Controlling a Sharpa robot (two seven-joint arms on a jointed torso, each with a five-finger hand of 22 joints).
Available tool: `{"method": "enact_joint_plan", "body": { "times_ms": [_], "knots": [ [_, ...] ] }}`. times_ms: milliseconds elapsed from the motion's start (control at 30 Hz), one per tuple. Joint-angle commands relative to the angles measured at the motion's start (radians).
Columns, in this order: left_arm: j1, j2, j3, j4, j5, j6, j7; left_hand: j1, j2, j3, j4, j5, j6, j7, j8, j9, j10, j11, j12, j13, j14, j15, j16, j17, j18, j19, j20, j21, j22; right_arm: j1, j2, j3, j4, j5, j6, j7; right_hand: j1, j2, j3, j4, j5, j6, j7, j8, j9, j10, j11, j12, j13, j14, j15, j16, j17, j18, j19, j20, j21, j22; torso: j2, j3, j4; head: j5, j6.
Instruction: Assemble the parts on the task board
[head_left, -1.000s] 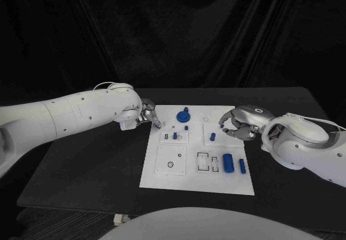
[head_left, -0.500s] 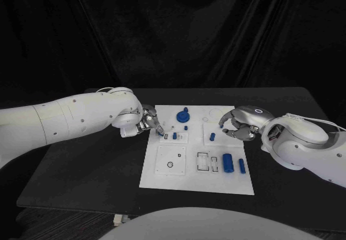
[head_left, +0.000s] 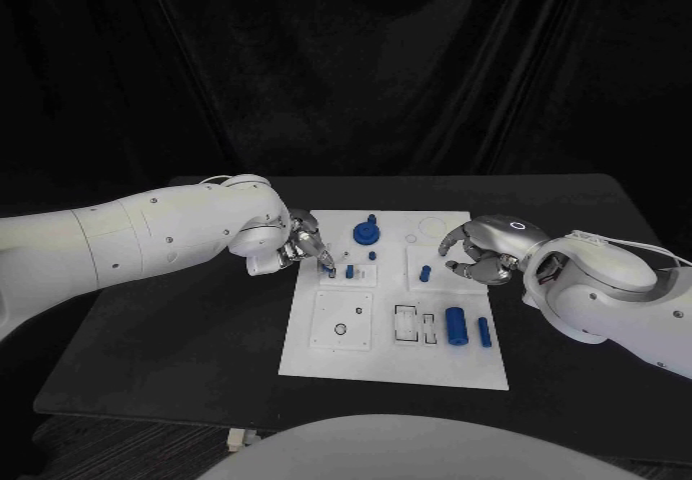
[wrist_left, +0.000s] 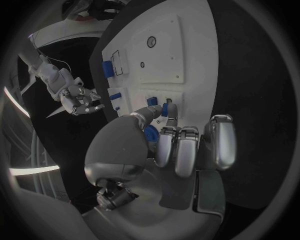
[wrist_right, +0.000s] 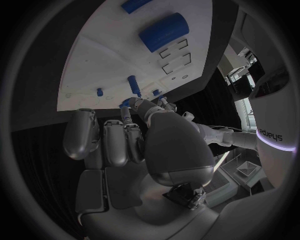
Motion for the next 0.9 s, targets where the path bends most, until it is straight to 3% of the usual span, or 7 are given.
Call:
{"method": "enact_joint_plan", "body": {
  "times_ms": [33,900],
  "knots": [
    [0.0,0.007,0.001,-0.006,0.013,-0.02,0.033,0.001,0.008,0.035,-0.031,0.003,-0.001,-0.005,0.003,0.001,0.017,-0.009,0.0,0.19,0.104,-0.007,0.003,0.263,-0.006,0.004,0.0,-0.001,0.19,-0.003,0.0,0.001,-0.001,-0.002,-0.008,-0.005,-0.001,0.011,-0.001,0.005,0.005,0.008,-0.002,-0.005,0.0,-0.007,0.003,-0.004,0.037,0.039,0.008,-0.003,0.0,0.008,-0.004,0.0,-0.005,0.146,0.001,0.0004,-0.0004,0.002,0.0],
    [-0.014,0.009,0.0,-0.021,0.013,-0.014,0.045,-0.003,0.014,0.038,-0.028,-0.002,-0.002,-0.003,0.002,0.001,0.015,-0.007,-0.002,0.187,0.104,-0.007,0.003,0.263,-0.005,0.002,0.0,-0.002,0.189,-0.004,-0.001,0.001,0.001,-0.002,0.0,-0.01,-0.001,0.011,0.0,0.005,0.006,0.009,-0.002,-0.006,0.0,-0.011,0.003,-0.006,0.031,0.037,0.008,-0.007,-0.007,0.009,-0.005,0.0,-0.009,0.145,0.001,-0.0011,0.0024,0.002,0.0]
  ]
}}
